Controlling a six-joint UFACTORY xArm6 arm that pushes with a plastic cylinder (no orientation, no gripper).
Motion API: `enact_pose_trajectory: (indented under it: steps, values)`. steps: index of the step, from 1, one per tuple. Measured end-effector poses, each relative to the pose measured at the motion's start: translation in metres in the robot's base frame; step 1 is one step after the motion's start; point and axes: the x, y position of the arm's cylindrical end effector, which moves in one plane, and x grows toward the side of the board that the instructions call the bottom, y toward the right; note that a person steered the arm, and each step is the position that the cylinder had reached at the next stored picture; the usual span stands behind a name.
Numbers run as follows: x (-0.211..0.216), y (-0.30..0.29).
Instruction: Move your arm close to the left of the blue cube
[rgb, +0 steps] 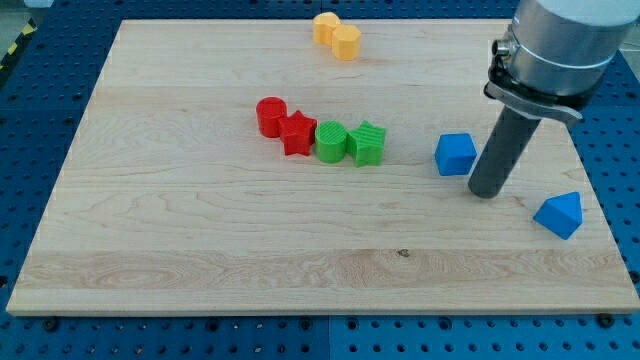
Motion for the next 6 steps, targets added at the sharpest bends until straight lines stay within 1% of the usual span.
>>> enact_pose_trajectory:
  steps: [3,5,6]
  values:
    - [0.002,0.023]
    - [0.008,0.049]
    - [-0.016,0.048]
